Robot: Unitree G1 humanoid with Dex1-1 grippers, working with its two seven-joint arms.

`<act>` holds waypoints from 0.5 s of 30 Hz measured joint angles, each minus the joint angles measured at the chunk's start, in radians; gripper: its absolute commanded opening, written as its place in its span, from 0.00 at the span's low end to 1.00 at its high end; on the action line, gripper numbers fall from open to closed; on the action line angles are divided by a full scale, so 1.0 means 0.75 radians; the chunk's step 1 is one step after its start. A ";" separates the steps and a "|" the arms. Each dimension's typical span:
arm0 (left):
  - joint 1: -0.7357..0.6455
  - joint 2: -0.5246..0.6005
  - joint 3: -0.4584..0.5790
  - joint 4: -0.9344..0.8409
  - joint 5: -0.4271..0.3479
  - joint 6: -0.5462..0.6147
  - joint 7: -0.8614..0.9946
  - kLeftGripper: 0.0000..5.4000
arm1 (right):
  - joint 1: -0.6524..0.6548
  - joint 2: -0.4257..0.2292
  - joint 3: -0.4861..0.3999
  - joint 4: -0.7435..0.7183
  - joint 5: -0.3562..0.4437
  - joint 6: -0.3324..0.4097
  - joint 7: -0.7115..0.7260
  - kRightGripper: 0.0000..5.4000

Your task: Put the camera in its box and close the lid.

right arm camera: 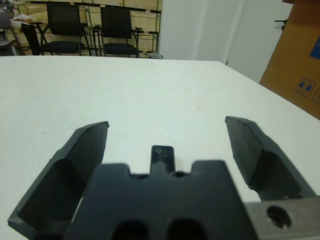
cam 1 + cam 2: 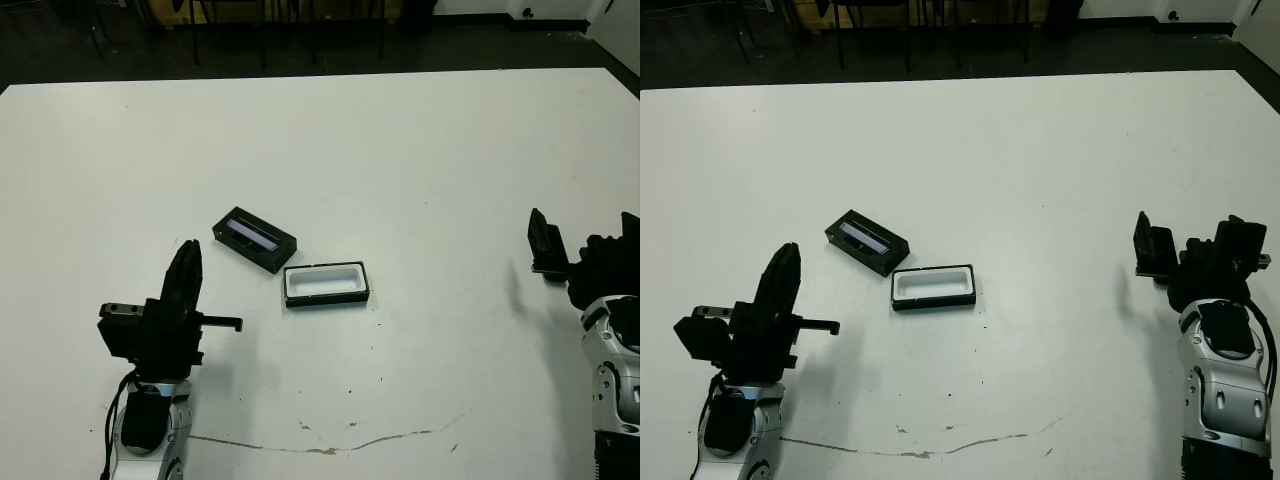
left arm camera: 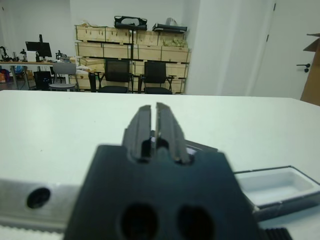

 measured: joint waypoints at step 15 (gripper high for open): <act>0.004 0.000 0.005 -0.030 0.001 0.035 -0.006 0.00 | 0.046 0.002 0.048 0.098 -0.065 -0.031 -0.002 1.00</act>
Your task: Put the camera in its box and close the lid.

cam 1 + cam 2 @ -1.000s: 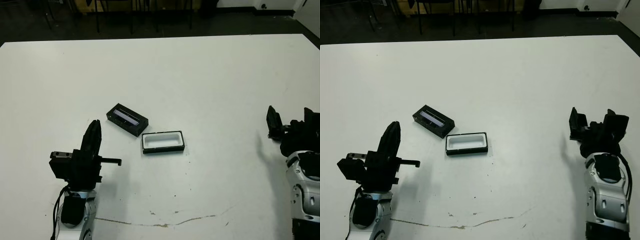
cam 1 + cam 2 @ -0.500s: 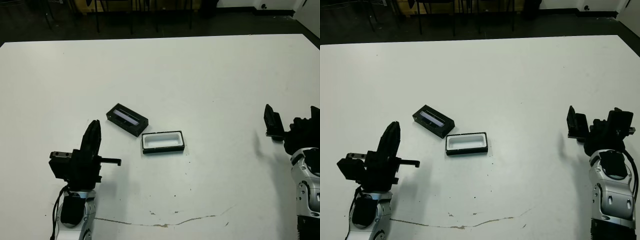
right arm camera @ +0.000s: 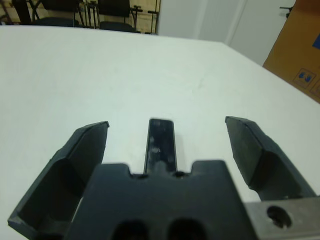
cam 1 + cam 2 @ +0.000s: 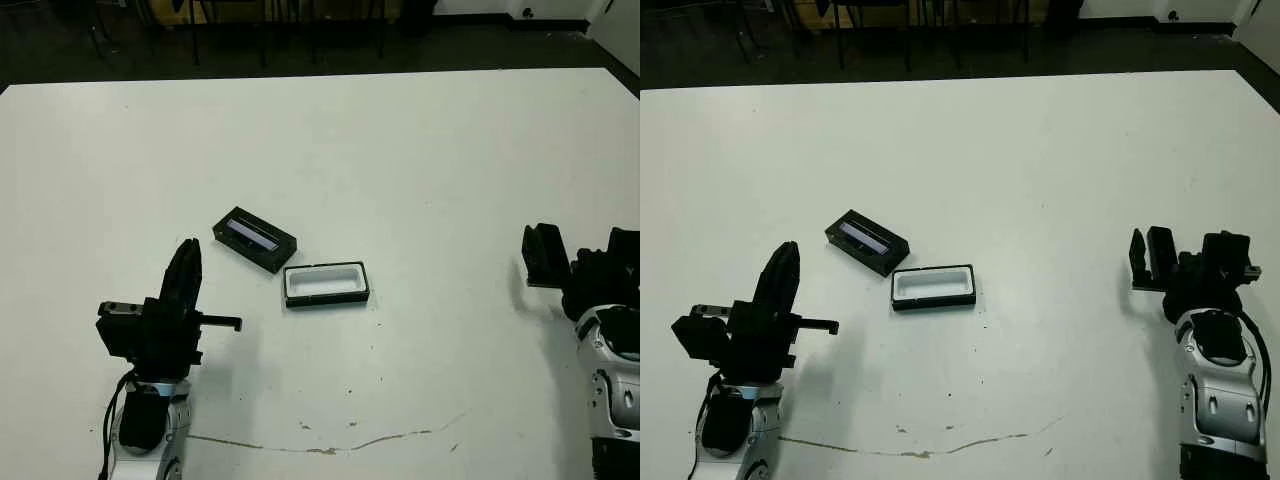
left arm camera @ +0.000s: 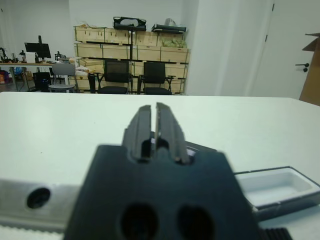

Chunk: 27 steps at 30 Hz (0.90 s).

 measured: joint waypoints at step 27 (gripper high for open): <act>0.004 0.002 0.020 -0.002 -0.041 0.012 -0.050 0.00 | 0.039 0.043 -0.001 0.060 0.028 -0.047 -0.038 0.78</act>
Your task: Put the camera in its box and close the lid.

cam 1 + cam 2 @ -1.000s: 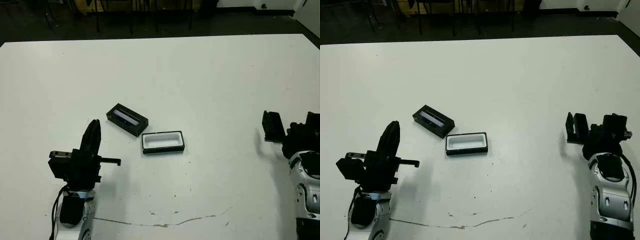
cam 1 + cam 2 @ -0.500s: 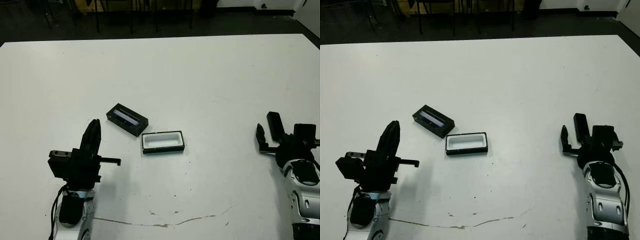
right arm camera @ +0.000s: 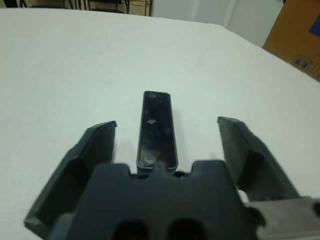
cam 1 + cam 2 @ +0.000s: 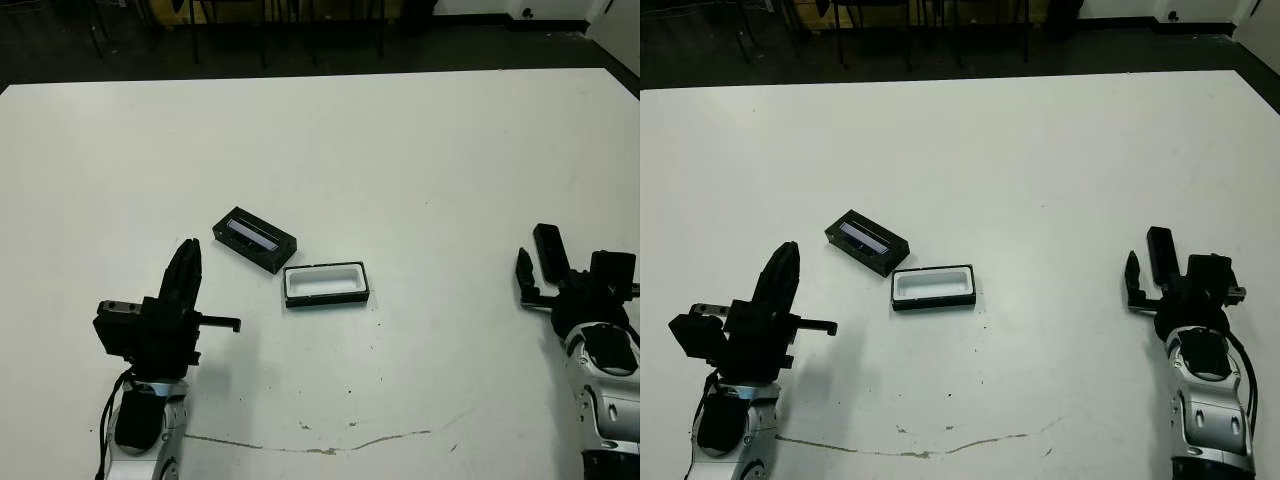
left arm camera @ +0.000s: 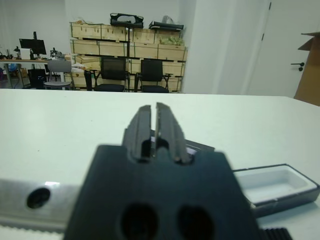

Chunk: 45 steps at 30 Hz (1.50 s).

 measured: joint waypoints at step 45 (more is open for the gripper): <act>0.001 0.001 0.012 -0.016 -0.002 0.022 -0.014 0.00 | -0.074 -0.225 -0.042 -0.358 0.482 0.213 0.596 0.12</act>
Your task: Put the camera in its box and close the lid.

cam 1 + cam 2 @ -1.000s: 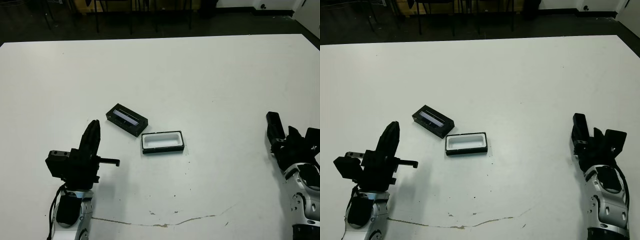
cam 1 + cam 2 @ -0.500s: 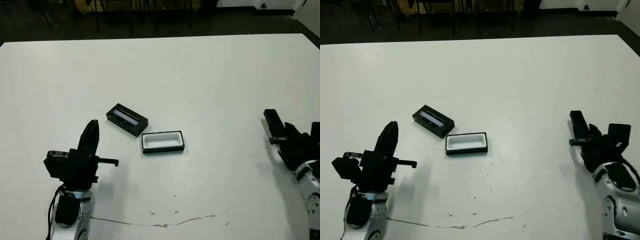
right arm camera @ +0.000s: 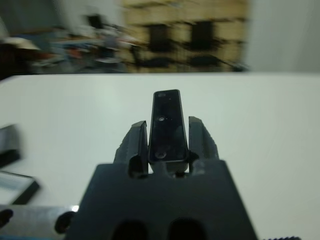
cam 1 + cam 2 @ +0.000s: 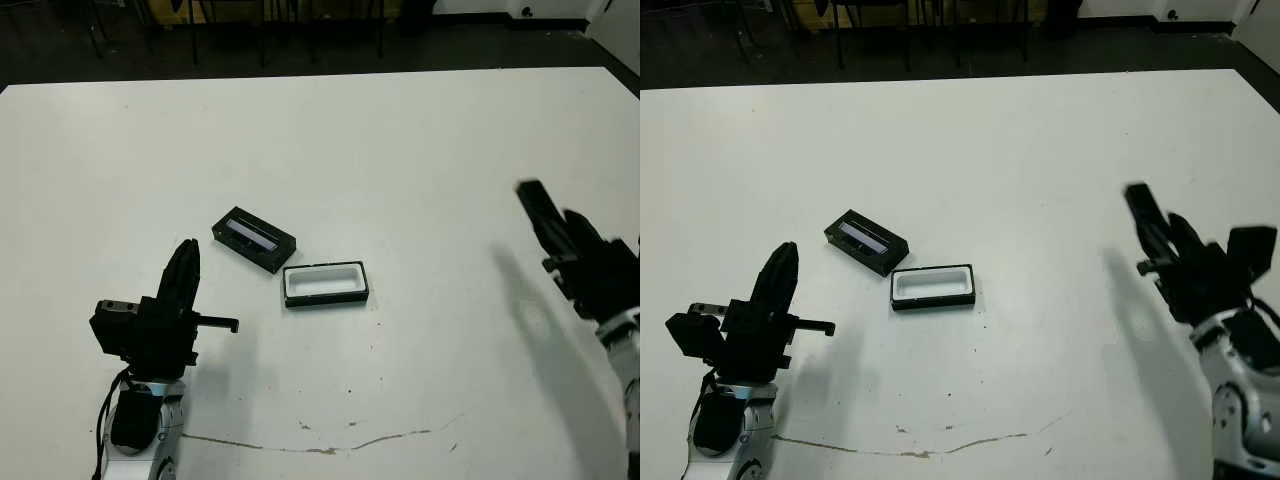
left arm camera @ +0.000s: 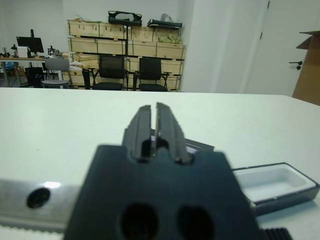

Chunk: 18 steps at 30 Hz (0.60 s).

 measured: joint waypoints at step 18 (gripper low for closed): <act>0.003 0.000 0.004 0.020 0.023 -0.036 0.031 0.00 | -0.769 -0.128 0.695 0.292 -0.196 0.119 0.659 0.12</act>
